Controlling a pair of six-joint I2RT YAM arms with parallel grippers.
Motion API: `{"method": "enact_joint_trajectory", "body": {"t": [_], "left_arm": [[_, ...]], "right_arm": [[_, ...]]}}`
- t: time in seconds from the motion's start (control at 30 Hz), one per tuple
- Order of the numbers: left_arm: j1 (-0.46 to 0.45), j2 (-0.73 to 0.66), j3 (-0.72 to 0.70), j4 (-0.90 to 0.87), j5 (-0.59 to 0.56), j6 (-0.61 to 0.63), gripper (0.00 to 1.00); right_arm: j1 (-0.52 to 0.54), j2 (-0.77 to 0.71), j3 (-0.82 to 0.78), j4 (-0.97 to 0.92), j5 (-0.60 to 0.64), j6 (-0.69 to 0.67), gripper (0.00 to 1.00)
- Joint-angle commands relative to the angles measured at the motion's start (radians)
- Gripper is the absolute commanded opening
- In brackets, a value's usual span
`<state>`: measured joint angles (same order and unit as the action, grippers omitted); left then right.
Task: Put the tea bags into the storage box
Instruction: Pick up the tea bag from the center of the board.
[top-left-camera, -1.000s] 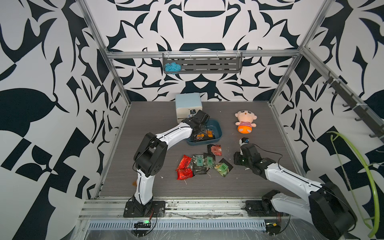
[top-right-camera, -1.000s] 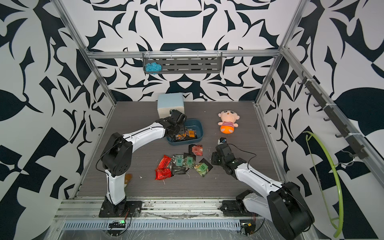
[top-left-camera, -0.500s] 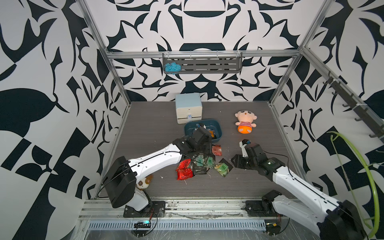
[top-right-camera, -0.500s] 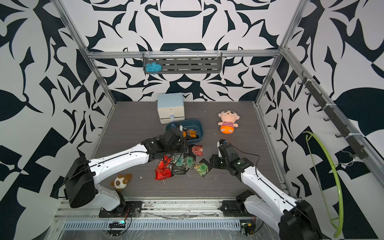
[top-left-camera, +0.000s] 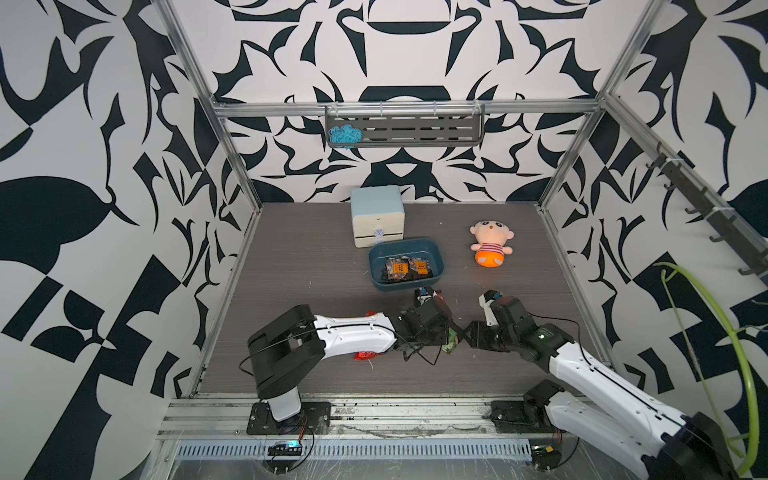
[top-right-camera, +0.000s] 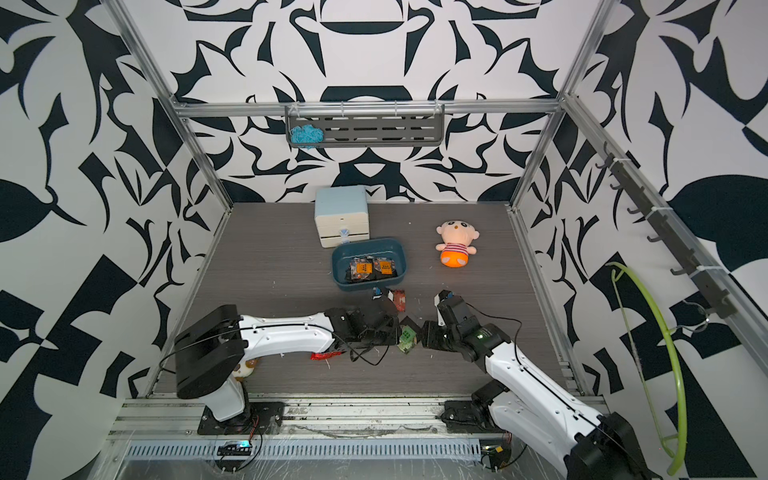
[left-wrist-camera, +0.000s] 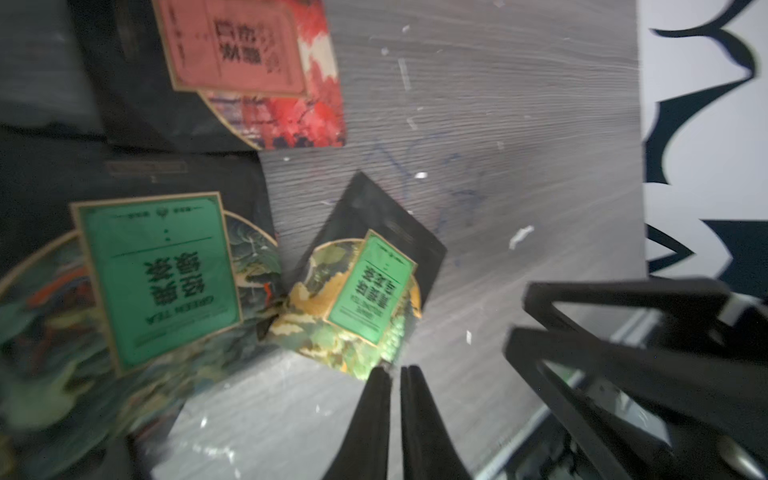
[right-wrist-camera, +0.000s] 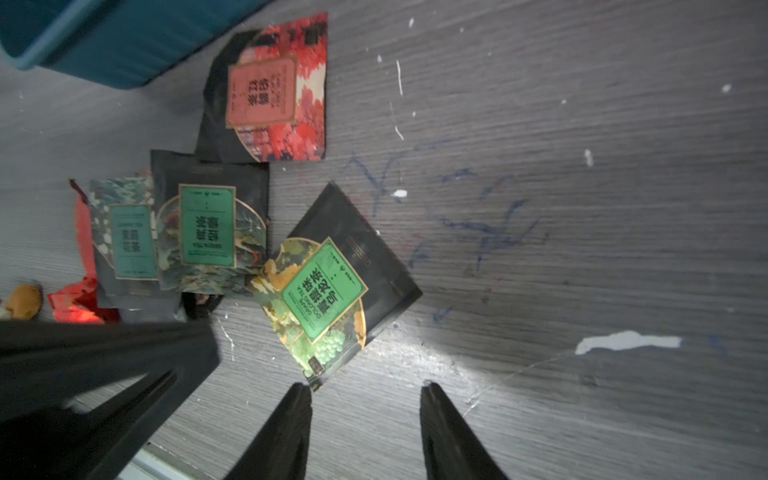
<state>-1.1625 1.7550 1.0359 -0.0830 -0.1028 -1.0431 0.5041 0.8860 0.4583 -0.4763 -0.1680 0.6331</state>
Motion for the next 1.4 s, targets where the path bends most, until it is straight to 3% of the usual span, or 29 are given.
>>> {"method": "enact_joint_trajectory", "body": {"t": [0.0,0.3,1.03,1.37], "left_arm": [[0.006,0.058,0.061,-0.011,0.010,-0.041,0.10],[0.049,0.127,0.076,-0.014,0.023,-0.064,0.07],[0.047,0.159,-0.042,0.080,0.076,-0.130,0.02],[0.038,0.168,-0.062,0.094,0.073,-0.138,0.00]], "right_arm": [[0.009,0.025,-0.006,0.021,0.017,0.014,0.47],[0.017,0.085,-0.012,0.078,0.007,0.028,0.47],[0.025,0.257,-0.018,0.187,0.020,0.046,0.48],[0.025,0.294,-0.068,0.297,0.051,0.136,0.48]]}}
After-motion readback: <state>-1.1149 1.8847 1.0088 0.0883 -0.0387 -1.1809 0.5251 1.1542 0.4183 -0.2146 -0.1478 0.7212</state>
